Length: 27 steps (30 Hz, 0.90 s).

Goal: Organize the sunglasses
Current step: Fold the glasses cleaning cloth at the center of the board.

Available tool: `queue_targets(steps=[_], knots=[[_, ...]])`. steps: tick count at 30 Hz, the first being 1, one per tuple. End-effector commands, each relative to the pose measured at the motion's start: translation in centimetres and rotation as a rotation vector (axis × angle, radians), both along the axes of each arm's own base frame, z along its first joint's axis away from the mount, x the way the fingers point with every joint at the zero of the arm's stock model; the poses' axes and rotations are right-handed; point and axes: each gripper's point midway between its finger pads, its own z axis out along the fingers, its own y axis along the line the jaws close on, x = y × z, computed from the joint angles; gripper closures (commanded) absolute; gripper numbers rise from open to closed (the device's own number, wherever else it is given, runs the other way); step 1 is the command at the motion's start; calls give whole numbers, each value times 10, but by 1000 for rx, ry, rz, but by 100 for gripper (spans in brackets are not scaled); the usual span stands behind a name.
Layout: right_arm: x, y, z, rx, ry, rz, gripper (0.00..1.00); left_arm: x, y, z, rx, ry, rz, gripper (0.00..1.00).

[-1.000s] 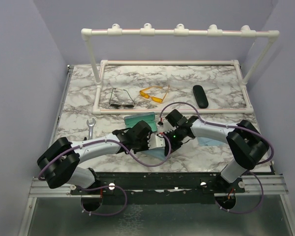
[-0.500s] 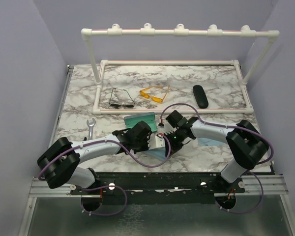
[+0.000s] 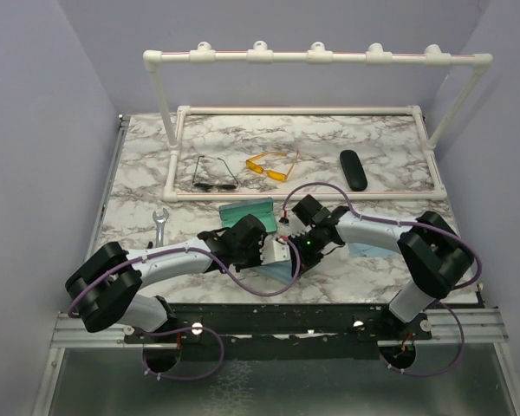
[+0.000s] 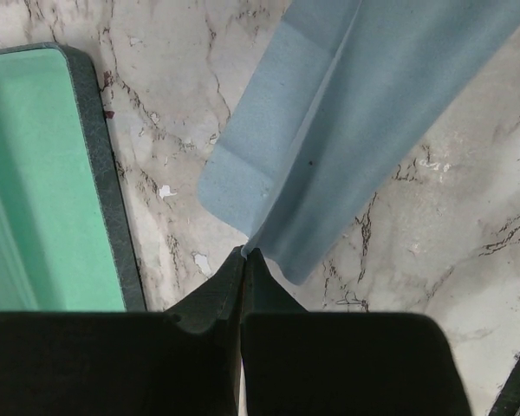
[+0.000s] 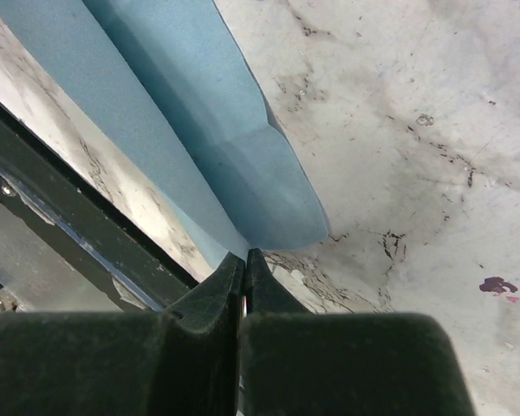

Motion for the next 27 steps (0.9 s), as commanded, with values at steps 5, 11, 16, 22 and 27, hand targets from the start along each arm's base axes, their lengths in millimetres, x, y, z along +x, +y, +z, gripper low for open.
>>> queue_targets(steps=[5, 11, 16, 22, 27], knots=[[-2, -4, -4, -23, 19, 3, 87, 0, 0, -2, -8, -3, 2, 89], [9, -7, -5, -68, -20, -22, 75, -1, 3, 0, -14, -9, 9, 57], [17, -28, -7, -183, -61, -97, 72, 15, 8, 13, 12, -107, 0, 40], [47, -36, 23, -169, -215, -218, 53, -1, 10, 27, -31, -101, -215, 28], [27, -7, 40, 44, -234, -77, 50, -30, 9, 23, -75, -84, -460, 35]])
